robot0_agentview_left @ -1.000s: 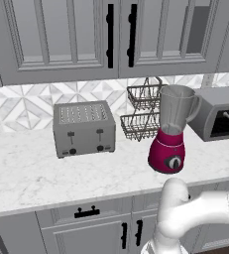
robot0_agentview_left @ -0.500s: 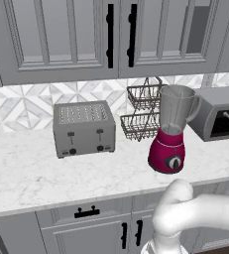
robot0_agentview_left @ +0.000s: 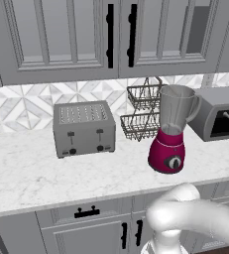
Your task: Close the lid blender by securely placing the lid on top.
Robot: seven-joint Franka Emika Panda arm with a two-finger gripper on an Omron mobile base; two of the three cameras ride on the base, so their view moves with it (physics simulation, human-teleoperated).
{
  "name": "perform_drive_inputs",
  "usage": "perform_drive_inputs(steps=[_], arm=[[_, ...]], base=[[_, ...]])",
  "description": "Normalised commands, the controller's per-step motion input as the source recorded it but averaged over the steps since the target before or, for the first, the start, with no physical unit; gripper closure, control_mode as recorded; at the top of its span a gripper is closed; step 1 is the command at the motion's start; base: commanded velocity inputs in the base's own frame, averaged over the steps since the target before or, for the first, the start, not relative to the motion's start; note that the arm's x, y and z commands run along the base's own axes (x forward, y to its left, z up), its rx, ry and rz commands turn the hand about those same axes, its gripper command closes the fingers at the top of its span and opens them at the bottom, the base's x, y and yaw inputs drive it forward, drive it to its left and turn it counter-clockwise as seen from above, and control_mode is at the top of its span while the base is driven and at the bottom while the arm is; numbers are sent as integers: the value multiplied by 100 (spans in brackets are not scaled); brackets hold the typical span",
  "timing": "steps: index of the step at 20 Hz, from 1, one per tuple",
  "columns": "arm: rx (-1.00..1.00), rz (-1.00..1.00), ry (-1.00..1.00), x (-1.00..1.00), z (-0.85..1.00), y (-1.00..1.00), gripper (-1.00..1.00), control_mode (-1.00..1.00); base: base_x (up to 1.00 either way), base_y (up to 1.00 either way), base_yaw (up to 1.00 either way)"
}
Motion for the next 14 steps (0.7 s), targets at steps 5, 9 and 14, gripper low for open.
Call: perform_drive_inputs(steps=[5, 9, 14], arm=[[-13, 2, -18, 0, 63, 89, 100, -100], [-12, 1, -5, 0, 50, 85, 100, -100], [-10, 2, 3, 0, 29, 81, 100, -100]], base=[[0, 0, 0], [0, 0, 0], [0, 0, 0]])
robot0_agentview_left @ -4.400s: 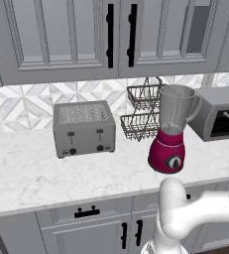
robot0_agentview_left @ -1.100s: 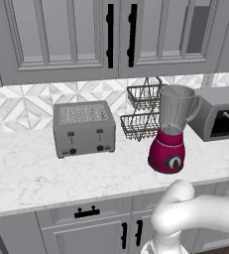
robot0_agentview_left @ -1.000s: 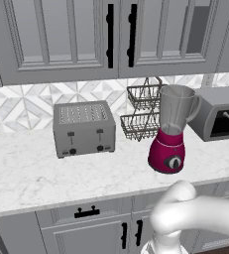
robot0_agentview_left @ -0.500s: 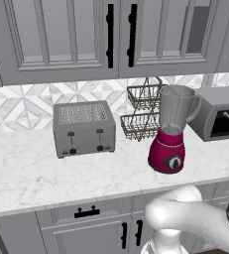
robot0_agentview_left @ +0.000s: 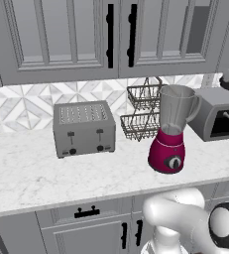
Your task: Close the lid blender by securely placing the lid on top.
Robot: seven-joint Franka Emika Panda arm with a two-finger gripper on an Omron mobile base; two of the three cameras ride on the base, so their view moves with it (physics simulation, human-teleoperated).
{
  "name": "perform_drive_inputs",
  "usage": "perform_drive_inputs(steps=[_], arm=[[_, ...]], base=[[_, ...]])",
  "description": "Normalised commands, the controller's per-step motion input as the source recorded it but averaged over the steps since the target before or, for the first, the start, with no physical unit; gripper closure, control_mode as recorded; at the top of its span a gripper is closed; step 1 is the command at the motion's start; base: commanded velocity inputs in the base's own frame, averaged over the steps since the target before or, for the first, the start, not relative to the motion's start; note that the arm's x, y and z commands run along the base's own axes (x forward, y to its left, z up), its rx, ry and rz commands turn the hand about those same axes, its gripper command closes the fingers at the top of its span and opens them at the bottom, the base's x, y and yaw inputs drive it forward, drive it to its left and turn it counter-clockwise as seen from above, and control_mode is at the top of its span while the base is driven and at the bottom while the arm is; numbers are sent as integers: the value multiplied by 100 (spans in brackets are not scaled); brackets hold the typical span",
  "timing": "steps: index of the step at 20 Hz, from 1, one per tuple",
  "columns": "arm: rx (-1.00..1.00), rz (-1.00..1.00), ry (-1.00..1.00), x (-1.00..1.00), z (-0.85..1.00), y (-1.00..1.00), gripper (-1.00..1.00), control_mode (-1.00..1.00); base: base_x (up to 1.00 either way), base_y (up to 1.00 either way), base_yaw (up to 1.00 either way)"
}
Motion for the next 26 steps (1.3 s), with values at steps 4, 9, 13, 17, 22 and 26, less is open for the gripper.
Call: perform_drive_inputs(steps=[4, 9, 13, 17, 22, 26], arm=[[-8, 2, 12, 0, 16, 73, 100, -100], [-1, 1, 14, 0, 3, 50, 100, -100], [1, 0, 4, 0, 0, 27, 100, -100], [3, 0, 6, 0, 5, 22, 100, -100], [5, 0, 4, 0, 3, 20, 100, -100], [7, 1, 0, 0, 0, 17, 100, -100]], base=[[0, 0, 0], [0, 0, 0], [0, 0, 0], [0, 0, 0], [0, 0, 0], [0, 0, 0]])
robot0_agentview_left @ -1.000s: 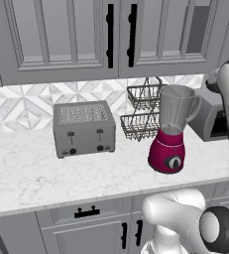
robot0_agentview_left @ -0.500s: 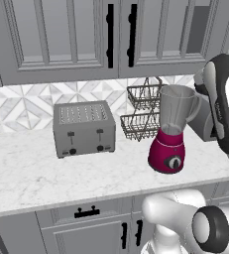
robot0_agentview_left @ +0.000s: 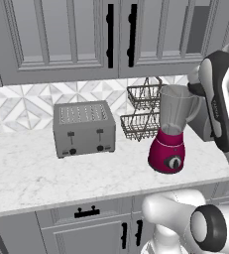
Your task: Close the lid blender by securely placing the lid on top.
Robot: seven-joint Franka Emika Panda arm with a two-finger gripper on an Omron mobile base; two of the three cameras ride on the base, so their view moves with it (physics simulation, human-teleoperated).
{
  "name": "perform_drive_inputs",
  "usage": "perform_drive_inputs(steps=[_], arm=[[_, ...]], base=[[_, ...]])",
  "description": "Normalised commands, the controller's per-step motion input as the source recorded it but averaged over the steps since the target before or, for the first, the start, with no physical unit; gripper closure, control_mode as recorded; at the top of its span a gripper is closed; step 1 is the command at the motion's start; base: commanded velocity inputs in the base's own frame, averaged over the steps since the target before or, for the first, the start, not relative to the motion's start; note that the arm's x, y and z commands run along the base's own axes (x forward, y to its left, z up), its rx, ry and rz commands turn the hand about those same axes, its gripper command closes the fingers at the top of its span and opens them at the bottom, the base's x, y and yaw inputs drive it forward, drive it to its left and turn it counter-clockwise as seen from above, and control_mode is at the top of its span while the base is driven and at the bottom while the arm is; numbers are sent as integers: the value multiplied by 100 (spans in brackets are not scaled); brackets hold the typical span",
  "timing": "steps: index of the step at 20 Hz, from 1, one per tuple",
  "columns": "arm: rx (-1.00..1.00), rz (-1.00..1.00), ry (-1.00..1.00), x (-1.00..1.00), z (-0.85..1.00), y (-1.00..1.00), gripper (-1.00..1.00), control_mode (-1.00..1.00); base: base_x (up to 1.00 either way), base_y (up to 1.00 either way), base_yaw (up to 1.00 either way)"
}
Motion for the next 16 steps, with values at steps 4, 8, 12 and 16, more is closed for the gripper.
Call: perform_drive_inputs(steps=[4, 8, 12, 16], arm=[[7, 2, 0, 0, 0, 15, 100, -100], [5, 4, 0, 4, 0, 13, 100, -100], [1, 5, 0, 13, 0, 12, 100, -100], [0, 6, 0, 13, -1, 8, 100, -100]], base=[[0, 0, 0], [0, 0, 0], [0, 0, 0], [0, 0, 0]])
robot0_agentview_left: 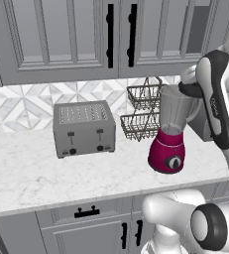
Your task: Close the lid blender by securely placing the lid on top.
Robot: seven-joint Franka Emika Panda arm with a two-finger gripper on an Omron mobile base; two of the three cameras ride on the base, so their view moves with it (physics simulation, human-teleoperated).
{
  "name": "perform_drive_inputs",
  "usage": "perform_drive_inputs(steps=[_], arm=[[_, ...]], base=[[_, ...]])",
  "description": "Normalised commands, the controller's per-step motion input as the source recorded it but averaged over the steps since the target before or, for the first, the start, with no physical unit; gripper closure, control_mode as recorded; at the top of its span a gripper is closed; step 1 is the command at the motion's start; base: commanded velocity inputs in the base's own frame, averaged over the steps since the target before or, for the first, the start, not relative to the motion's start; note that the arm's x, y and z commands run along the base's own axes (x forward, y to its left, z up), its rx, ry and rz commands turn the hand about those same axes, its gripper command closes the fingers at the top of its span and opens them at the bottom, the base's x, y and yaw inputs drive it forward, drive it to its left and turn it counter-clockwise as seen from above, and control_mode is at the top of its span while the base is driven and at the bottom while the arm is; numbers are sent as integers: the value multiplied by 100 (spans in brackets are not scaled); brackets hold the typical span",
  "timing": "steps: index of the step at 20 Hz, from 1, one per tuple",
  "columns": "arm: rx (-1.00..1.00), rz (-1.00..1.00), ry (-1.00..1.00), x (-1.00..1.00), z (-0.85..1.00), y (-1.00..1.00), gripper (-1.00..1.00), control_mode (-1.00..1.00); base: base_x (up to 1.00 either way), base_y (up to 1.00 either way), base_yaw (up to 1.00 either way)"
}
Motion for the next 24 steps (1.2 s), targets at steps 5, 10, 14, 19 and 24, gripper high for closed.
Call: perform_drive_inputs(steps=[5, 10, 14, 19, 24], arm=[[0, 6, 0, 16, -13, 5, 100, -100], [0, 6, 0, 15, -18, 0, 100, -100], [0, 4, 0, 17, -11, 0, 100, -100], [0, 2, 0, 16, -6, 0, 100, -100], [0, 0, 0, 13, 0, 0, 100, -100]], base=[[0, 0, 0], [0, 0, 0], [0, 0, 0], [0, 0, 0], [0, 0, 0]])
